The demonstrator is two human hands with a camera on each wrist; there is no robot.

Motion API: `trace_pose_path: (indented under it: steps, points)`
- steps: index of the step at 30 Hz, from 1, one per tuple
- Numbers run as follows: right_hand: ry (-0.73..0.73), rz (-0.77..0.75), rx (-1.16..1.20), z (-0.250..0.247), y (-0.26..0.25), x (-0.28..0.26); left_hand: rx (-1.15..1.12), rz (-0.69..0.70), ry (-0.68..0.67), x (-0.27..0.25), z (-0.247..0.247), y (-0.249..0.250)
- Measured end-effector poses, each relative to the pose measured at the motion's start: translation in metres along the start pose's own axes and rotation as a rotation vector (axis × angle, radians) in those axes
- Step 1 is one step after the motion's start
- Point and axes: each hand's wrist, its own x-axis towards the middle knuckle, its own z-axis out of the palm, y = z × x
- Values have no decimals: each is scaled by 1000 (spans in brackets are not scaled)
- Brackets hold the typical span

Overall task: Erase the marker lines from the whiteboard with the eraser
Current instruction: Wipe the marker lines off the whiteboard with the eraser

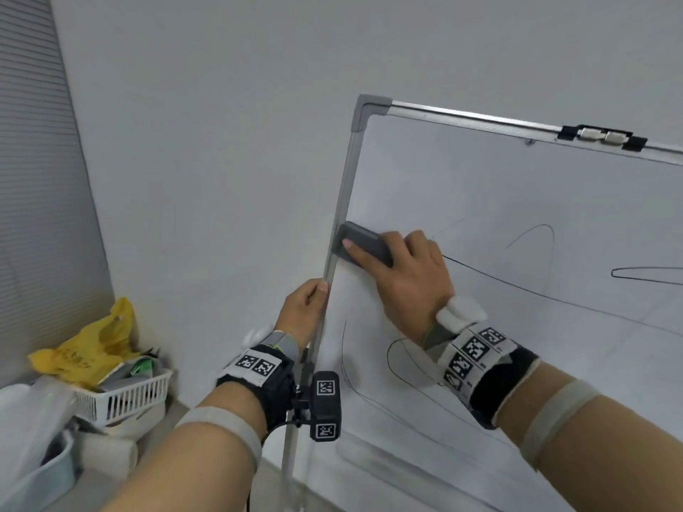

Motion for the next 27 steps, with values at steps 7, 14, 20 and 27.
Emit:
trace_pose_path:
  steps: [7,14,20,27]
  points:
    - [-422,-546,-9,39,-60,-136,59,-69,2,-31,-5,-38]
    - [-293,-260,15,39,-59,-75,64,-159,32,-46,-1,-73]
    - [-393,-515,37,61,-80,-147,181,-77,9,-43,-1,-74]
    - [-353,-446,41,51,-56,-115,173,-60,36,-42,6,-73]
